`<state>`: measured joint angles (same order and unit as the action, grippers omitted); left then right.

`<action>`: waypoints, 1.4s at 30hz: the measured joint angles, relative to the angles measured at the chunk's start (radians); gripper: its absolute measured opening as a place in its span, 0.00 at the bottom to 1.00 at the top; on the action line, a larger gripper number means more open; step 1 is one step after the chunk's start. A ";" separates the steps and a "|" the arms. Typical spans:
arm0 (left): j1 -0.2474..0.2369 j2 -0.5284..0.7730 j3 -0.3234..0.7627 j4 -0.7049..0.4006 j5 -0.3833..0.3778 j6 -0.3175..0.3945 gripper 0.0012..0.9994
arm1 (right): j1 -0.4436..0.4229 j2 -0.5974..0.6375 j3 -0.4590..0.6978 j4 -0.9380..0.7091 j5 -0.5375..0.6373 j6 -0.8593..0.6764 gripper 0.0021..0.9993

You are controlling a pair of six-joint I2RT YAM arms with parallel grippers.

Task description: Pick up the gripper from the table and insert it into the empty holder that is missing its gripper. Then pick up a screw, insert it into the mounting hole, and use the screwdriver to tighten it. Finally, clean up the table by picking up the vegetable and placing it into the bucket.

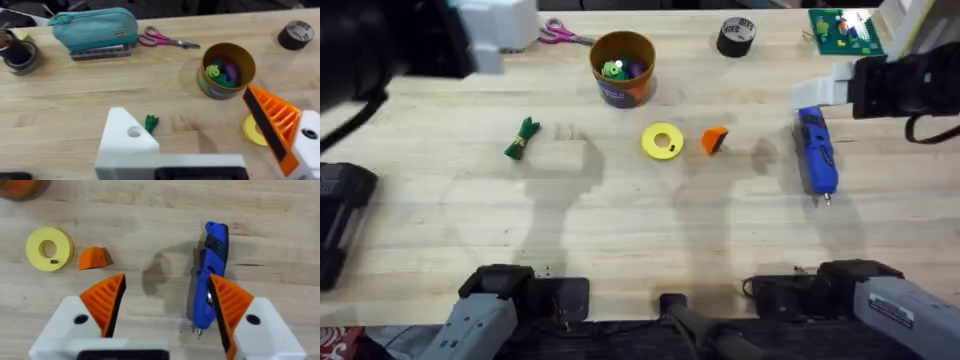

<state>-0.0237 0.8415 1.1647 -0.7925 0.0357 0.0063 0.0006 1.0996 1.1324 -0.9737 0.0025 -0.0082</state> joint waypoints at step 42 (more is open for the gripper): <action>0.108 -0.762 -1.135 0.989 0.338 -0.008 0.99 | 0.000 0.000 0.000 0.000 0.000 0.000 1.00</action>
<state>0.0841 0.0800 0.0296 0.1966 0.3733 -0.0021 0.0006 1.0996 1.1324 -0.9737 0.0025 -0.0082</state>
